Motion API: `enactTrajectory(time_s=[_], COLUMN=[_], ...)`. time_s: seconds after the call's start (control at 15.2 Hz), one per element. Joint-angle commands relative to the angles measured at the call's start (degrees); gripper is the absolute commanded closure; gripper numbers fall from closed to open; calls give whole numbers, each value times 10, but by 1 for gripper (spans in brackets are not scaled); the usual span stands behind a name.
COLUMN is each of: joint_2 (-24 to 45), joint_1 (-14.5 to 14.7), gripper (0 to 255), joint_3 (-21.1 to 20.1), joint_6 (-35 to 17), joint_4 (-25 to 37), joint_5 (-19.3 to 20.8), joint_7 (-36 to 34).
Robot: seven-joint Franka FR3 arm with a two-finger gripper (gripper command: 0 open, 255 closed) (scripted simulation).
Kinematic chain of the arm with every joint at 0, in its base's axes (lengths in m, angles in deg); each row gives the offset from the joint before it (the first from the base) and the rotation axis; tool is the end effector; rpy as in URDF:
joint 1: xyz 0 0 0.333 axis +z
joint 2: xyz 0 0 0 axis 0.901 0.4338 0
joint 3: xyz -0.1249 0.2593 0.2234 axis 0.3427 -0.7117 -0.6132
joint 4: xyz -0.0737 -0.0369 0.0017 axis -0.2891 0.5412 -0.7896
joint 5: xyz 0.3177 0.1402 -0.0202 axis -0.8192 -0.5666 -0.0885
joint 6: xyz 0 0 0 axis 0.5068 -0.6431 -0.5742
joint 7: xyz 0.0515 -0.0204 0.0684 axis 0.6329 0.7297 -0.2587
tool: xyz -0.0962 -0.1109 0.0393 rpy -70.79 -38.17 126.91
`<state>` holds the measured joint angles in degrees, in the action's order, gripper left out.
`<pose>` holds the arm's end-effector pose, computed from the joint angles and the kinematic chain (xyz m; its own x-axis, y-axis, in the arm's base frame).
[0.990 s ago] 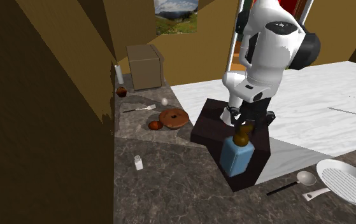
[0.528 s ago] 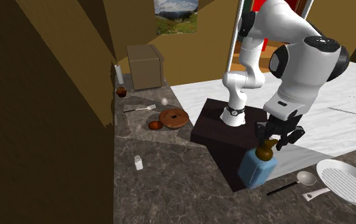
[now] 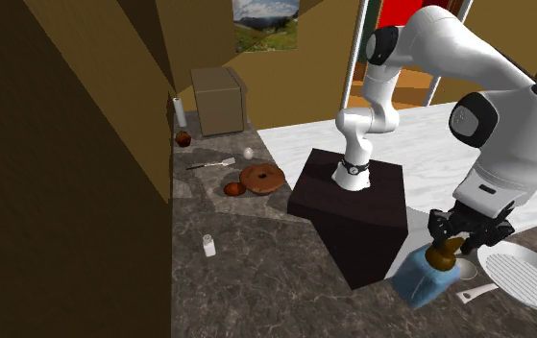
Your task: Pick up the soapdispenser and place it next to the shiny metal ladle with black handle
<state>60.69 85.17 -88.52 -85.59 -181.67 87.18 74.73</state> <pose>0.5310 0.2033 0.4887 0.9883 0.1522 -0.0041 0.1522 -0.9883 -0.0067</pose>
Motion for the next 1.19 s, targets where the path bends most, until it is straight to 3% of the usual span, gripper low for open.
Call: enactTrajectory(time_s=[0.0, 0.79, 1.12], joint_2=[26, 217, 224], joint_1=[14, 90, 90], gripper=[255, 255, 255], joint_3=[-10, -42, -41], joint_6=[-3, 27, -8], joint_4=[24, 245, 217], joint_5=[2, 22, 22], joint_7=[-25, -133, -134])
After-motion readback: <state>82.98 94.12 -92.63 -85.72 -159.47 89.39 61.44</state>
